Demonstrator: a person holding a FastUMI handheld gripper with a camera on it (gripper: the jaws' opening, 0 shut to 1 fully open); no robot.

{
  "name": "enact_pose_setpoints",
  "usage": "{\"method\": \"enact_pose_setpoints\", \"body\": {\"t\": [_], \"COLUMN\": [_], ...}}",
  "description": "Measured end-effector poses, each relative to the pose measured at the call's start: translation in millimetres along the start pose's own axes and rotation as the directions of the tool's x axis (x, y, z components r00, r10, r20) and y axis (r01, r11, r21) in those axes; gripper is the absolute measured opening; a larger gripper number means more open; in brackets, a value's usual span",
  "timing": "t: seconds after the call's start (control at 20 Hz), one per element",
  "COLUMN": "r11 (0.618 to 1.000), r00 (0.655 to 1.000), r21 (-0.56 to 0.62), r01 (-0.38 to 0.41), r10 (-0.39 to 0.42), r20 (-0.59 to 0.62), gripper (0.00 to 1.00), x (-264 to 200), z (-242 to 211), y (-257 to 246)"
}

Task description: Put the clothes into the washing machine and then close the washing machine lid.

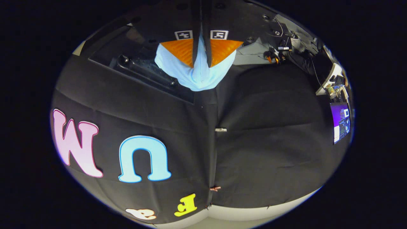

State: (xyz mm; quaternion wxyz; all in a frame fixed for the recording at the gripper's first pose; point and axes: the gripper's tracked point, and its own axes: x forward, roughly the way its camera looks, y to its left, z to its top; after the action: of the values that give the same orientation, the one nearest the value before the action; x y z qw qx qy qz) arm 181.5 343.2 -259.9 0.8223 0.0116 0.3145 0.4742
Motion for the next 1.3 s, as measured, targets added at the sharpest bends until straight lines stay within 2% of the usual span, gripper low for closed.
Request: {"method": "enact_pose_setpoints", "body": {"t": [0.15, 0.25, 0.35, 0.55, 0.75, 0.9, 1.15, 1.3], "r11": [0.997, 0.989, 0.982, 0.991, 0.995, 0.994, 0.984, 0.947], "r00": [0.998, 0.997, 0.999, 0.999, 0.997, 0.984, 0.933, 0.880], "r21": [0.074, 0.147, 0.189, 0.130, 0.104, 0.101, 0.103, 0.166], "r01": [0.017, 0.001, -0.017, -0.027, 0.005, 0.043, 0.147, 0.274], "r10": [-0.013, 0.010, 0.026, 0.023, -0.013, -0.060, -0.172, -0.317], "r20": [-0.062, -0.076, -0.045, 0.031, 0.071, 0.170, 0.317, 0.354], "gripper": [0.10, 0.16, 0.43, 0.97, 0.99, 0.99, 0.99, 0.99], "x": [6.6, 5.7, 1.5, -2.7, -5.8, -11.4, -16.2, -17.2], "z": [-13.2, -10.0, 2.7, 9.9, 19.7, 44.1, 72.5, 82.9], "y": [-9.4, -7.3, -7.6, -5.7, -13.4, -27.1, -59.9, -97.6]}}
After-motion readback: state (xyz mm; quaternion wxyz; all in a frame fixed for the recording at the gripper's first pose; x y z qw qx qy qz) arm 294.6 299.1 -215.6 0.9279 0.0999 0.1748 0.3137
